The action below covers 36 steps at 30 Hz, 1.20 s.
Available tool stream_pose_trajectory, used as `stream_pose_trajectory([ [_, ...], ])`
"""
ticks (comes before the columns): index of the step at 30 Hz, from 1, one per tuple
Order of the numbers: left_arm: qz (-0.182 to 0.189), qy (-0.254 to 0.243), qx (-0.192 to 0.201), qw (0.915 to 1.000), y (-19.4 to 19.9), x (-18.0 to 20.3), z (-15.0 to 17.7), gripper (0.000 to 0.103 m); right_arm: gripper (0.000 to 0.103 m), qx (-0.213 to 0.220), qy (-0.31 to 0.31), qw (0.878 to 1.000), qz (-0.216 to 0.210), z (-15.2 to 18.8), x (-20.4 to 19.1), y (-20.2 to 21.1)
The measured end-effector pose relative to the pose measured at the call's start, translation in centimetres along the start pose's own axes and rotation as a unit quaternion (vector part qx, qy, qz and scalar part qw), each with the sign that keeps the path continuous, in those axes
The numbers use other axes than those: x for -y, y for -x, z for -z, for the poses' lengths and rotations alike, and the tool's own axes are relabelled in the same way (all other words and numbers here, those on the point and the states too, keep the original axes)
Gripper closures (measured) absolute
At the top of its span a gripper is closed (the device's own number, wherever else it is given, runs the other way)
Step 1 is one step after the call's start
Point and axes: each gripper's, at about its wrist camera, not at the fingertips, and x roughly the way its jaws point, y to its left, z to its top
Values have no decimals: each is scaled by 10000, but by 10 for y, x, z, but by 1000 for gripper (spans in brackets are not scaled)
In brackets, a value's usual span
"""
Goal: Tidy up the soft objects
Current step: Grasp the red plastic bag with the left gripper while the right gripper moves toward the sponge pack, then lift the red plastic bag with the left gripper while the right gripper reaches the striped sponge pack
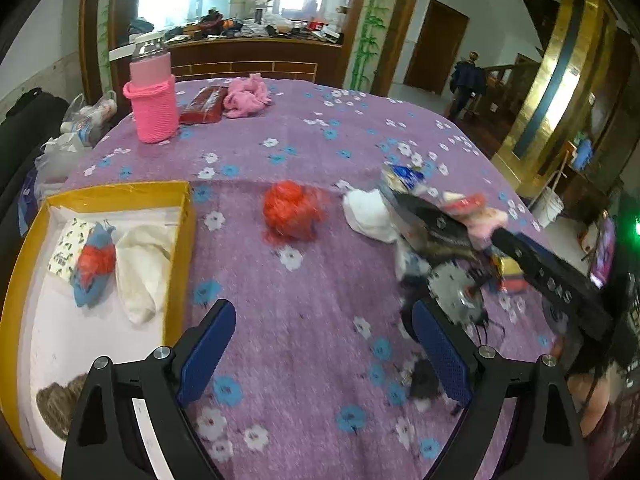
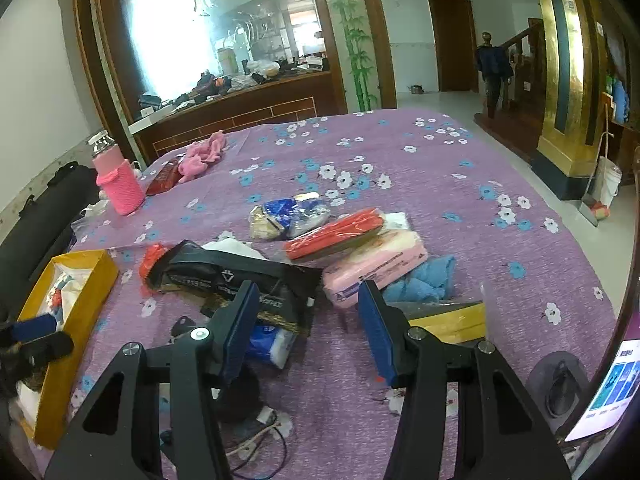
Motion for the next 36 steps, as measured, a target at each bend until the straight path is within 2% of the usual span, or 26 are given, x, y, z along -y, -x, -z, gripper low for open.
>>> stream_pose_trajectory([
  [7, -73, 310, 35, 9995, -20, -13, -26, 12, 53, -68, -313, 9995, 10, 0, 16, -2],
  [13, 63, 576, 21, 9983, -46, -17, -54, 12, 53, -65, -553, 9984, -37, 0, 25, -3],
  [17, 216, 746, -106, 9969, -74, -19, -73, 13, 53, -120, -665, 9977, -61, 1, 28, -6],
  [19, 286, 676, -213, 9971, -89, -15, -80, 13, 53, -158, -736, 9971, -86, 3, 30, -8],
  [22, 12, 549, -262, 9981, -110, -12, -89, 12, 53, -268, -782, 9965, -106, 4, 31, -13],
  [26, -541, 740, -256, 9955, -140, -25, -98, 12, 53, -334, -801, 9962, -115, 6, 31, -17],
  [29, -860, 596, -341, 9939, -162, -29, -98, 12, 53, -291, -839, 9960, -62, 6, 32, -17],
  [30, -906, 497, -423, 9937, -170, -25, -95, 16, 53, -265, -871, 9958, -59, 6, 34, -16],
  [31, -910, 424, -530, 9935, -176, -22, -93, 28, 53, -238, -911, 9955, -40, 6, 36, -15],
  [32, -884, 372, -657, 9932, -181, -19, -90, 43, 53, -222, -937, 9954, -21, 6, 37, -15],
  [33, -836, 327, -750, 9931, -184, -16, -87, 62, 53, -210, -959, 9952, -5, 5, 39, -15],
  [36, -796, 18, -878, 9929, -186, -9, -84, 63, 53, -192, -1005, 9947, 34, 5, 42, -15],
])
